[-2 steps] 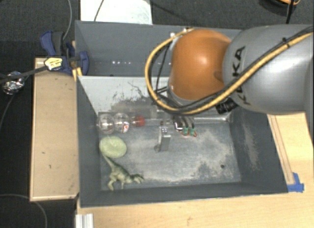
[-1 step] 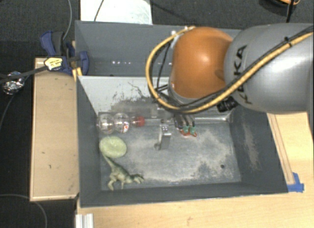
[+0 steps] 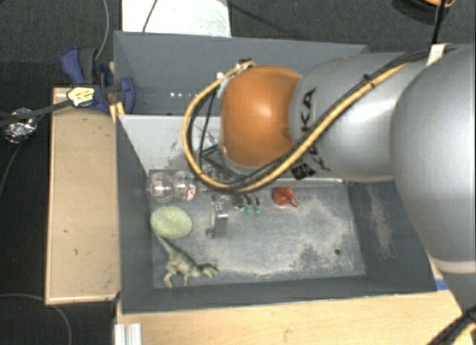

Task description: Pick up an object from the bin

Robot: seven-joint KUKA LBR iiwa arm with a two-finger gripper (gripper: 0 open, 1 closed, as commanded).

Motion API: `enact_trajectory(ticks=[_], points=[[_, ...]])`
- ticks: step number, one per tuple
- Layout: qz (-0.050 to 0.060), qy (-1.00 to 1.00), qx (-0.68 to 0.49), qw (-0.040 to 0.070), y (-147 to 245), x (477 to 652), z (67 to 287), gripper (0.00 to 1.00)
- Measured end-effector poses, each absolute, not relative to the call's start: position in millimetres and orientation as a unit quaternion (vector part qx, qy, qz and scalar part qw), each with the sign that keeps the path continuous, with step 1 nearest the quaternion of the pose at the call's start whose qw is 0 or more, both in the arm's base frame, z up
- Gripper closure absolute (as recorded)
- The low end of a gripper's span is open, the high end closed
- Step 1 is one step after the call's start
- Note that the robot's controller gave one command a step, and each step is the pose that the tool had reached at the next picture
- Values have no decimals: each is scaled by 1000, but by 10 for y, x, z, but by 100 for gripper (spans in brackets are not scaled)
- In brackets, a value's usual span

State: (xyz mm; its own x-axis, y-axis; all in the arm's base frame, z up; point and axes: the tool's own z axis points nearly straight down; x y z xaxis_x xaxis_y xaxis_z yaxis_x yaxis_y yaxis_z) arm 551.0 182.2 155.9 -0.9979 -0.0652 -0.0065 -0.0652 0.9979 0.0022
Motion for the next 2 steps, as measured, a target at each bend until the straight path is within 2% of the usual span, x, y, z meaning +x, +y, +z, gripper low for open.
enact_trajectory(ticks=[1,2], points=[[0,988,-157,1,2241,5441,1338,0],[2,997,-83,5,2357,5473,1358,0]])
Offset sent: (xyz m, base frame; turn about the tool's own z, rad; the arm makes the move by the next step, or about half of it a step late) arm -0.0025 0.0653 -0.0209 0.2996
